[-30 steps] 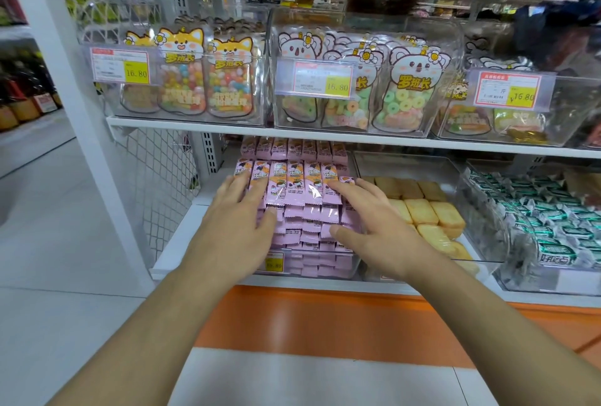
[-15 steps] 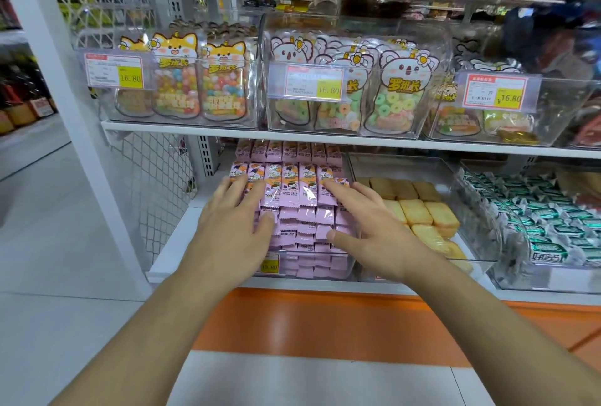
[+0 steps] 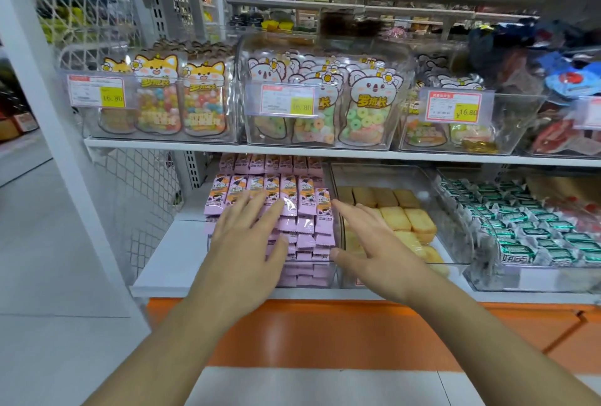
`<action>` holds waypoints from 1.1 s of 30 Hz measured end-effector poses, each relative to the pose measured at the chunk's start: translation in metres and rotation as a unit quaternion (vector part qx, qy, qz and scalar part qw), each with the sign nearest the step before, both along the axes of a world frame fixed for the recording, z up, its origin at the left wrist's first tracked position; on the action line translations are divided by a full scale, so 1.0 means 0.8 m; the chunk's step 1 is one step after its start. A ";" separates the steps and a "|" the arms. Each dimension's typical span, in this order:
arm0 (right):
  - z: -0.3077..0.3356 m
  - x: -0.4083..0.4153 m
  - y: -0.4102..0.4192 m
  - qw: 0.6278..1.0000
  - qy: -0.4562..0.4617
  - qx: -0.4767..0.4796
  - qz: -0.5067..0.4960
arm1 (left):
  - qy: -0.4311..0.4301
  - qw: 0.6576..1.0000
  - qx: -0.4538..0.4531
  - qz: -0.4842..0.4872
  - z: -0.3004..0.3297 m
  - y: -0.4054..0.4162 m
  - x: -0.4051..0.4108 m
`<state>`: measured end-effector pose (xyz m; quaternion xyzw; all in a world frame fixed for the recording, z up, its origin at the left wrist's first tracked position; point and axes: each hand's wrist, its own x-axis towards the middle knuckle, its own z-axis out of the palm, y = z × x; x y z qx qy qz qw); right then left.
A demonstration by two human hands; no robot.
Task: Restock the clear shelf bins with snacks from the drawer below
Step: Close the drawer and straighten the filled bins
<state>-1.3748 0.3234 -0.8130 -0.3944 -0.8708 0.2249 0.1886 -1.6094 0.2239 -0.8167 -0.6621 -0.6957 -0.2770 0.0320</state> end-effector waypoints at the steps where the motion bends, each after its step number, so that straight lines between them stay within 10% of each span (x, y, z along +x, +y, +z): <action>1: -0.001 0.003 0.000 1.000 -0.005 0.001 -0.001 | 0.005 1.000 0.002 -0.006 -0.002 0.001 0.005; 33: -0.008 0.001 -0.006 0.999 -0.017 -0.040 0.012 | 0.043 0.999 -0.023 -0.007 -0.008 0.014 0.037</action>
